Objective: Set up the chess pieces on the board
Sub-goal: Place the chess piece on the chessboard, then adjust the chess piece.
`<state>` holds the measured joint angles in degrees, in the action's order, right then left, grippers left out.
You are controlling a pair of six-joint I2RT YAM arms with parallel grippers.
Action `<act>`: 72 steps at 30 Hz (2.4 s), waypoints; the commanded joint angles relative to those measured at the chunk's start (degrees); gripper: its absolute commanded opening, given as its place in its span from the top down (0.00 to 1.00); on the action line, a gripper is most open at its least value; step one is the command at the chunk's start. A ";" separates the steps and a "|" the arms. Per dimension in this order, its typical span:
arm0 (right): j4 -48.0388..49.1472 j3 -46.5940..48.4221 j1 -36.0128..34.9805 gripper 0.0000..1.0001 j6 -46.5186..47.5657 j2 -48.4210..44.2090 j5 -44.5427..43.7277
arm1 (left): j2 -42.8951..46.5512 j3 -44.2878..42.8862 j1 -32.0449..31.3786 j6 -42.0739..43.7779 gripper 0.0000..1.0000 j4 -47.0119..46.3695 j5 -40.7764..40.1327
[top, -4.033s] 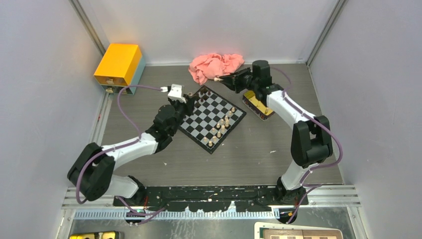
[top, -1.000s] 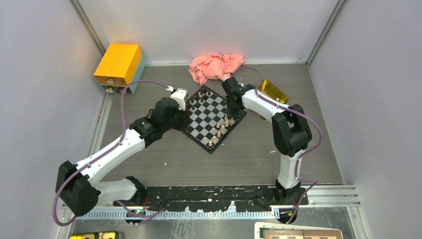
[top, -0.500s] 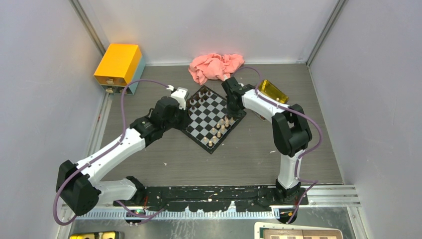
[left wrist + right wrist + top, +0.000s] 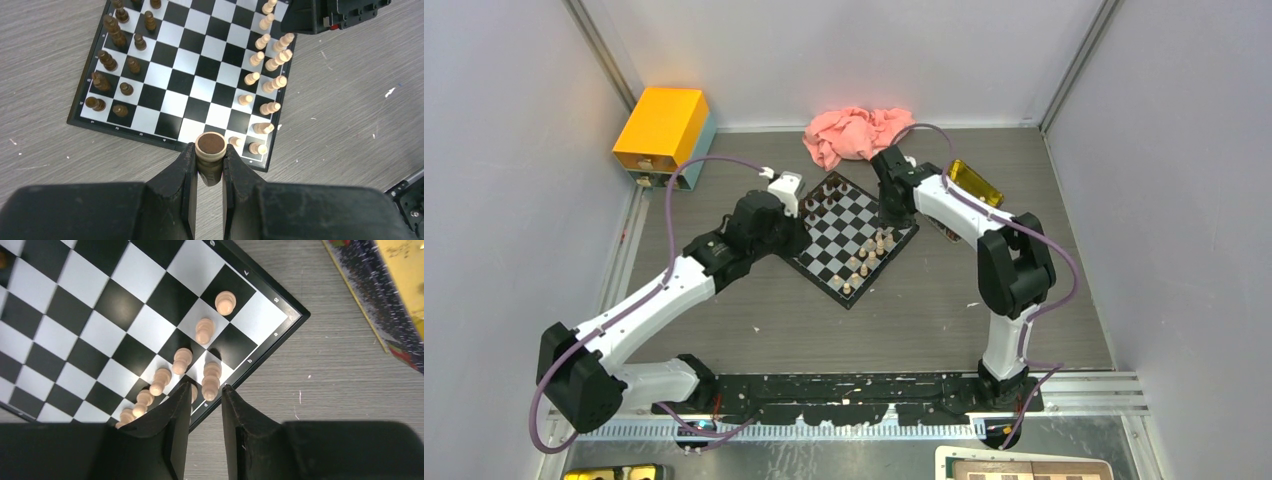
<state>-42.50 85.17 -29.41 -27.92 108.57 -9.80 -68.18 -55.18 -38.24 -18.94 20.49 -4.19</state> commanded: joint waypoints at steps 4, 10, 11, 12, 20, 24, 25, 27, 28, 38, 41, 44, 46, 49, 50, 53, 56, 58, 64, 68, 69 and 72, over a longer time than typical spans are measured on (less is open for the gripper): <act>-0.06 5.21 0.23 0.65 0.15 -8.55 -2.95 | 0.98 -6.07 0.18 0.99 1.00 -1.37 6.98; 0.61 6.27 0.23 0.65 0.19 -11.94 -0.65 | 1.88 -6.42 1.34 1.67 1.00 -1.62 18.75; 0.72 6.44 0.29 0.65 0.09 -12.36 0.24 | 2.41 -5.32 2.06 1.60 1.00 -3.18 22.29; 0.82 6.65 0.32 0.65 -0.08 -12.80 1.27 | 3.15 -4.37 2.59 1.40 1.00 -4.91 25.42; 6.69 3.64 2.62 0.65 -4.95 -17.58 18.39 | 3.30 -2.56 6.06 0.09 1.00 -10.08 40.75; 11.58 1.25 3.19 0.65 -7.44 -18.73 28.22 | 0.97 -3.23 6.51 -1.46 1.00 -11.82 44.93; 13.62 0.22 3.29 0.66 -8.46 -19.15 30.08 | 0.29 -3.59 6.51 -1.56 1.00 -11.90 45.83; 18.00 -1.66 3.31 0.66 -10.54 -19.83 34.38 | -0.86 -4.51 6.51 -1.61 1.00 -11.70 46.89; 19.97 -2.51 3.43 0.66 -11.66 -20.08 36.19 | -1.20 -4.71 6.58 -1.69 1.00 -11.81 47.20; 36.58 -11.72 3.46 0.66 -22.18 -23.59 47.26 | -4.53 -4.75 9.53 -7.22 1.00 -18.13 51.40; 41.05 -14.46 3.45 0.66 -24.64 -24.82 48.57 | -6.66 -4.80 11.49 -10.72 1.00 -22.20 54.29; 46.49 -16.79 3.39 0.66 -27.70 -25.56 50.14 | -8.34 -4.41 13.10 -14.54 1.00 -26.98 56.25; 49.36 -18.00 3.45 0.66 -29.31 -25.90 50.81 | -9.39 -4.20 13.80 -16.62 1.00 -29.73 57.15; 52.43 -19.24 3.40 0.66 -31.20 -25.55 51.72 | -11.05 -5.07 14.07 -18.16 1.00 -31.63 58.31; 53.07 -19.45 3.36 0.66 -31.42 -25.43 51.98 | -11.51 -5.14 14.13 -18.74 1.00 -32.51 58.52; 54.95 -20.26 3.39 0.66 -32.08 -25.04 52.65 | -12.82 -5.61 14.33 -20.42 1.00 -34.39 59.13; 56.52 -20.56 3.41 0.66 -33.01 -24.50 53.23 | -14.20 -6.25 14.33 -21.33 1.00 -35.29 60.14; 57.07 -20.77 3.43 0.66 -33.07 -24.14 53.47 | -14.57 -6.18 14.33 -22.34 1.00 -36.46 60.29; 58.26 -21.64 3.44 0.66 -34.11 -23.78 54.17 | -15.57 -6.46 14.58 -23.32 1.00 -37.75 60.70; 58.10 -22.37 3.44 0.66 -34.04 -23.94 54.60 | -16.07 -6.59 14.90 -24.82 1.00 -40.05 61.00; 58.14 -22.53 3.44 0.66 -34.06 -23.90 54.62 | -16.29 -6.61 14.99 -25.11 1.00 -40.39 61.17; 58.15 -22.91 3.43 0.66 -34.01 -23.95 54.74 | -16.48 -6.54 15.18 -25.80 1.00 -41.36 61.23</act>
<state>13.30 62.89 -25.80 -61.69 85.17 42.81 -84.53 -59.00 -23.75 -43.03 -14.92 55.61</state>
